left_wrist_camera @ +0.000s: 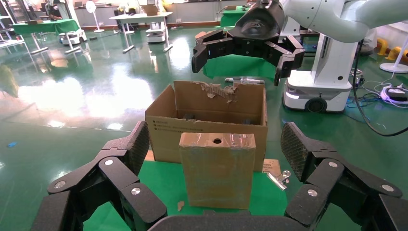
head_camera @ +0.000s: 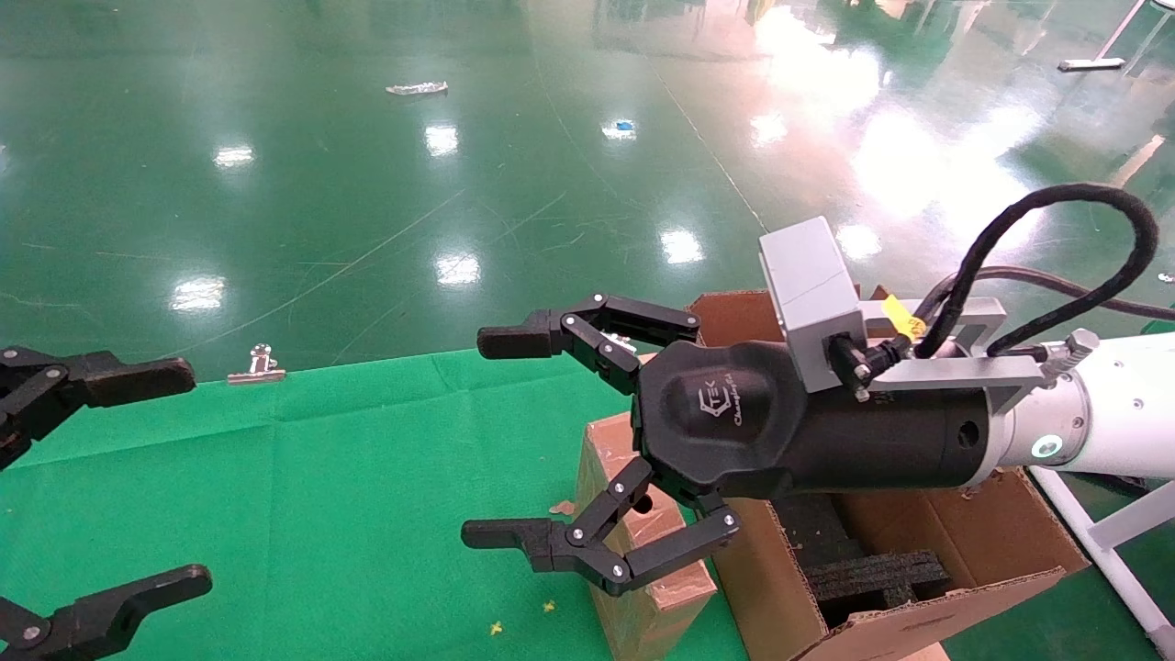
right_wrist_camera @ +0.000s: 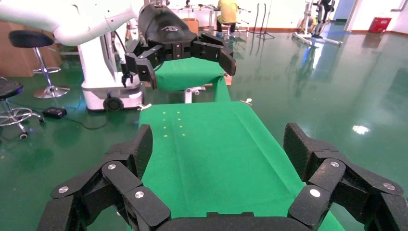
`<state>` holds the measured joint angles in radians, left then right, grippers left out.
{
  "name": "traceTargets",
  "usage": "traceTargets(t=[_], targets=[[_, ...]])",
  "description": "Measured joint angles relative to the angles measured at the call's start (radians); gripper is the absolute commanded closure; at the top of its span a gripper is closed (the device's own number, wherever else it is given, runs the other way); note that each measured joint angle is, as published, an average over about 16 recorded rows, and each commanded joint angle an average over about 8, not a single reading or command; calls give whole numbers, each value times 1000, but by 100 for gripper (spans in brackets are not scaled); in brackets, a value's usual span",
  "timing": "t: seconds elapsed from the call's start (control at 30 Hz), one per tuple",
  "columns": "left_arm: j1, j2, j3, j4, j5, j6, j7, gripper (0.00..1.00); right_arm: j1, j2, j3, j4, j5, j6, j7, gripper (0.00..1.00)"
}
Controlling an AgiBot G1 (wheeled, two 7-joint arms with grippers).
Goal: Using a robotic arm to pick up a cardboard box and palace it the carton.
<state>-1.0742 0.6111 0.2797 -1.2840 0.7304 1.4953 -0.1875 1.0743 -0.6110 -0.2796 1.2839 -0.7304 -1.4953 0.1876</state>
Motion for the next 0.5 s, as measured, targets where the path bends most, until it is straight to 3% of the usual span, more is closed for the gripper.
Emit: traceTargets(t=[0.5], targets=[[0, 0, 0, 0, 0, 0, 0, 0, 2, 1, -3, 5, -9, 1, 0, 0]])
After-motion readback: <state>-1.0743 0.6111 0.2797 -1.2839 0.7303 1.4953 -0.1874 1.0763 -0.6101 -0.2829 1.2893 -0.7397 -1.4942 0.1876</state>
